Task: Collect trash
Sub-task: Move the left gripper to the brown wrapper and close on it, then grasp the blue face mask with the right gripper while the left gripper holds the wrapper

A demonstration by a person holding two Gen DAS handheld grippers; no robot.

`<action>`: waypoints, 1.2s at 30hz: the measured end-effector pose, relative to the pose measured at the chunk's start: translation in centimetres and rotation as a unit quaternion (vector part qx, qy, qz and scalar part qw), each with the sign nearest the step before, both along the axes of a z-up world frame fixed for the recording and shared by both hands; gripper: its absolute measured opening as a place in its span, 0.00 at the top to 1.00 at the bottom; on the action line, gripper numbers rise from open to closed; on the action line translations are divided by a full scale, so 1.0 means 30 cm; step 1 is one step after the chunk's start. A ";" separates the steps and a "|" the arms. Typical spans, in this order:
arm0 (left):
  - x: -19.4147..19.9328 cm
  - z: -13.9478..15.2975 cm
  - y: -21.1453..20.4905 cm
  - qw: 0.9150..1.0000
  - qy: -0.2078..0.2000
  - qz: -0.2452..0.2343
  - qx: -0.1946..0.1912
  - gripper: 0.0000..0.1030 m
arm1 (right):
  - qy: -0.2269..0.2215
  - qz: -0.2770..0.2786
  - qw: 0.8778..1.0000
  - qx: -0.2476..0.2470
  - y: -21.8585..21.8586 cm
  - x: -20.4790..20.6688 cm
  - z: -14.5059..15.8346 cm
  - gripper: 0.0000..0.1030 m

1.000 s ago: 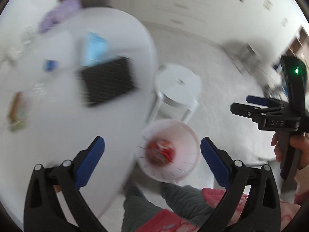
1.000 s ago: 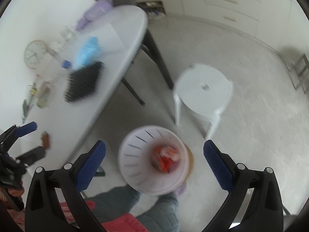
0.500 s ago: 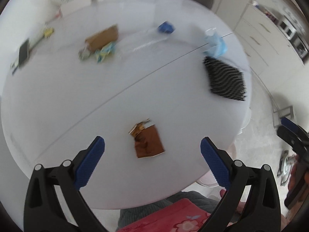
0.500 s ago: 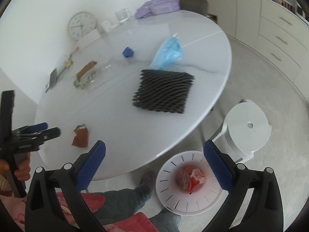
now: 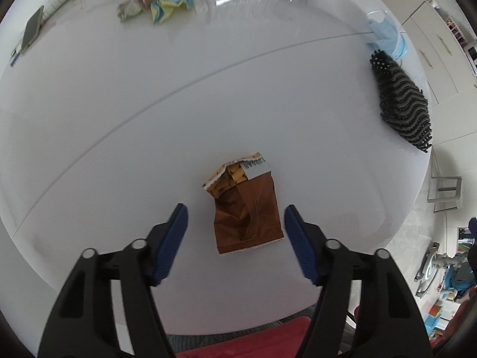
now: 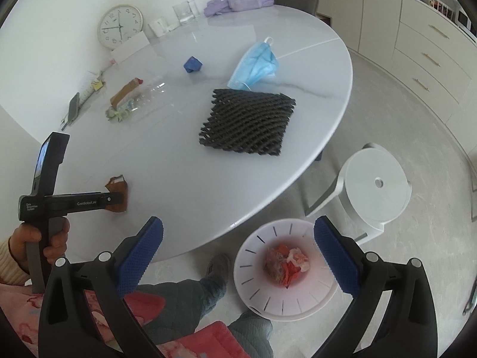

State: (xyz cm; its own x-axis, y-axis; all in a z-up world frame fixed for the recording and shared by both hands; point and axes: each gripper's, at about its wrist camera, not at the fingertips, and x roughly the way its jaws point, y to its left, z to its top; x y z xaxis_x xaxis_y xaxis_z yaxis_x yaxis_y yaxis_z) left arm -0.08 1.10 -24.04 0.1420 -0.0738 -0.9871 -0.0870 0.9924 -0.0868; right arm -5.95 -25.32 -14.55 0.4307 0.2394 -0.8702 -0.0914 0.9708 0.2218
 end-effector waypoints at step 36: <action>0.170 0.300 0.052 0.978 -0.132 -0.155 -0.044 0.73 | 0.041 -0.109 0.993 0.003 -0.004 0.627 -0.008 0.02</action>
State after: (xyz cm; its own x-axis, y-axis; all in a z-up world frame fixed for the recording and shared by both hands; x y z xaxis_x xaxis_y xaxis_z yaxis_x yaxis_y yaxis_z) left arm 5.03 2.67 -15.03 0.3484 -0.2362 -0.9071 0.2534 0.9554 -0.1515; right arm 12.86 -25.45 -14.79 0.4005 0.1536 -0.9033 0.1402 0.9640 0.2261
